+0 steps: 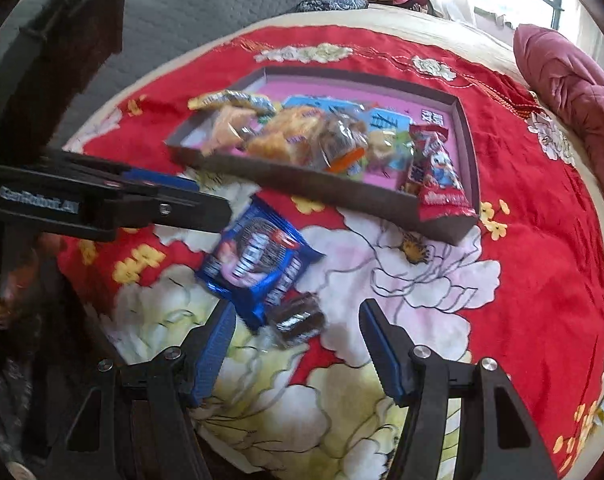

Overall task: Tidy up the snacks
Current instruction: 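Move both open grippers back to the blue biscuit pack and chocolate packet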

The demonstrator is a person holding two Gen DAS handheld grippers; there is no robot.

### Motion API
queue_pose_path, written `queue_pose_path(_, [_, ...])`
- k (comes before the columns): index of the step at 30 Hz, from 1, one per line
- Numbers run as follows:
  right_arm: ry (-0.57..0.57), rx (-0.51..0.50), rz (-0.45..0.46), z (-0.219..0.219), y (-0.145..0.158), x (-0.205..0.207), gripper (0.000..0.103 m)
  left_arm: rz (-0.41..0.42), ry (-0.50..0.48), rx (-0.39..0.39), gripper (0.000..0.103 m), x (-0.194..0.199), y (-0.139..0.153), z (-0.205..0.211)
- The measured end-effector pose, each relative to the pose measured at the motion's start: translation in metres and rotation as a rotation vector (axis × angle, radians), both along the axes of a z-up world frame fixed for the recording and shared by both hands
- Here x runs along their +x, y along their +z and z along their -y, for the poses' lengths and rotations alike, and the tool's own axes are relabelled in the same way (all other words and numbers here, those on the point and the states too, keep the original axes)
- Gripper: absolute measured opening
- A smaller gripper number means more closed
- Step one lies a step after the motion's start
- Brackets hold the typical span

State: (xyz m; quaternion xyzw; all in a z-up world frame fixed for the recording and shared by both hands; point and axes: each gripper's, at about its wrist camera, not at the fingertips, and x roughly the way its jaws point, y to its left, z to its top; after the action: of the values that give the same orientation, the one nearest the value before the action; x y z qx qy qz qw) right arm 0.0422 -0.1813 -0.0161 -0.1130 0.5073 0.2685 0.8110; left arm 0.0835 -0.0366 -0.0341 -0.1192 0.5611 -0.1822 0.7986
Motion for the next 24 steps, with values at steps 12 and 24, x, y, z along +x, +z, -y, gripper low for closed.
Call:
queue_pose_path(12, [0.049, 0.009, -0.003, -0.002, -0.021, 0.006, 0.047, -0.059, -0.046, 0.043, 0.056, -0.002, -0.02, 0.026])
queue_pose_path(24, [0.076, 0.053, -0.021, 0.001, -0.035, 0.012, 0.047, -0.082, -0.048, 0.088, 0.056, 0.003, -0.03, 0.043])
